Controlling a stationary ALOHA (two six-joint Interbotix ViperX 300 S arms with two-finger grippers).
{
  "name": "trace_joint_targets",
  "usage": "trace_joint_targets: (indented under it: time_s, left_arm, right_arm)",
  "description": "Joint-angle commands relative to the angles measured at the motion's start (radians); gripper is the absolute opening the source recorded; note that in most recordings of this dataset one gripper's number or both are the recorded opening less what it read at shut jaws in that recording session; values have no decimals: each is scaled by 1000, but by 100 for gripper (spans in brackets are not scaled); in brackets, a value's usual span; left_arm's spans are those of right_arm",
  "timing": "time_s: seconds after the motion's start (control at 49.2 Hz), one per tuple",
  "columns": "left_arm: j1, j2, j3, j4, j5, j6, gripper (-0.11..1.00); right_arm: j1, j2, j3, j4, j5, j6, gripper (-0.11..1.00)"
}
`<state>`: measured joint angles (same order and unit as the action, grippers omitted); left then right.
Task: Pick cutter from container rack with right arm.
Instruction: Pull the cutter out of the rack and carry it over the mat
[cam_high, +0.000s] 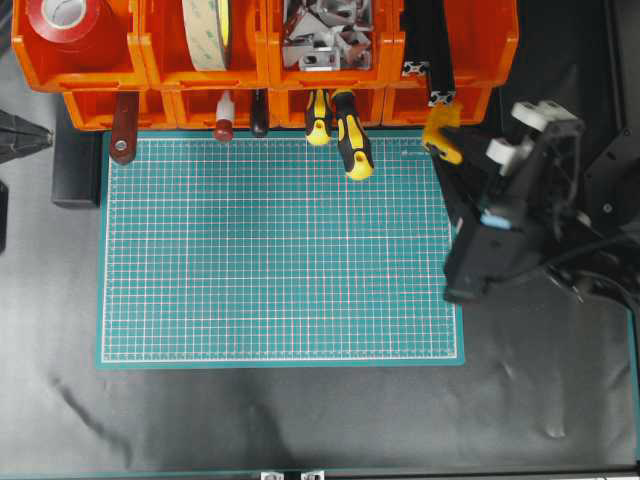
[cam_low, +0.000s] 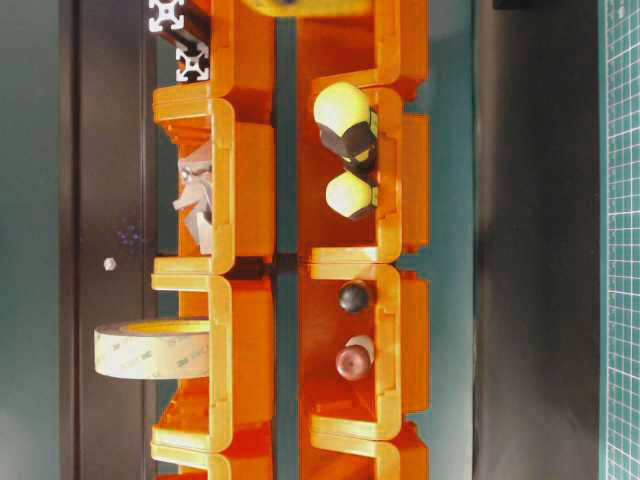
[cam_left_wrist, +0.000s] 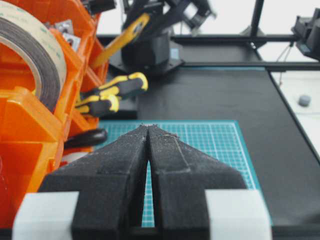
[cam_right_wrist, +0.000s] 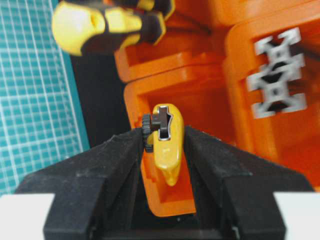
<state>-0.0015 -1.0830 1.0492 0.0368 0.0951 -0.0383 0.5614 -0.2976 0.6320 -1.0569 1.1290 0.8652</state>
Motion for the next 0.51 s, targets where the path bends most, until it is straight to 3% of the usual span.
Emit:
trace_joint_targets:
  time_s: [0.0,0.244,0.488]
  left_arm:
    - [0,3,-11,2,-6,-3,0]
    - [0,-3,-11,2,-5,-3,0]
    - [-14,-6,-12,2,-5,-12,0]
  right_arm:
    - [60,-14,-89,-2,54,-6,28]
    - [186,-8,-222,12,46,-15,28]
    - [221,89,-295,49,-172,-12,28]
